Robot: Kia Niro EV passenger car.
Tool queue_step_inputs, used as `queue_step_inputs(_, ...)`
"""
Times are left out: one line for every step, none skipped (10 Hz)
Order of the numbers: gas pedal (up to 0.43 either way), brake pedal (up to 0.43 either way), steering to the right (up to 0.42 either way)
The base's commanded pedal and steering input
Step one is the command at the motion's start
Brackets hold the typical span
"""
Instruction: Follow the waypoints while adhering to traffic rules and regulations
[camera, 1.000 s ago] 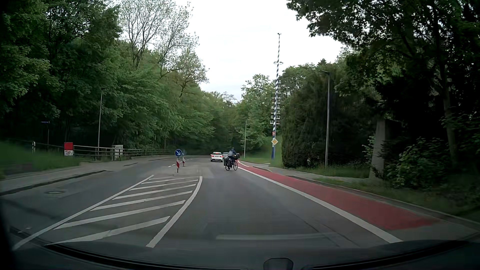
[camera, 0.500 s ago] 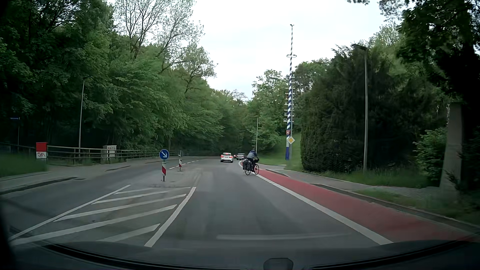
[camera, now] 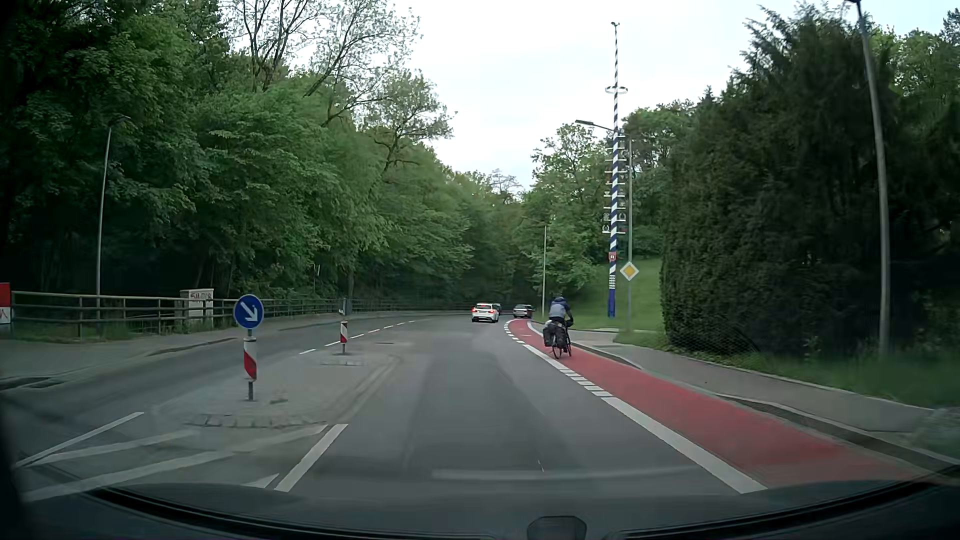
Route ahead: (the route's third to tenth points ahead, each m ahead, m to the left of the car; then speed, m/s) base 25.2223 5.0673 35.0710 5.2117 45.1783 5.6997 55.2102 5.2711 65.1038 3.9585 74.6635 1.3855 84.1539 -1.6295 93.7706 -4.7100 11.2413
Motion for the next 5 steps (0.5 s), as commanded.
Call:
queue_step_inputs(0.15, 0.0, -0.05)
queue_step_inputs(0.118, 0.0, -0.049)
queue_step_inputs(0.047, 0.0, -0.045)
queue_step_inputs(0.0, 0.0, -0.041)
queue_step_inputs(0.0, 0.0, -0.035)
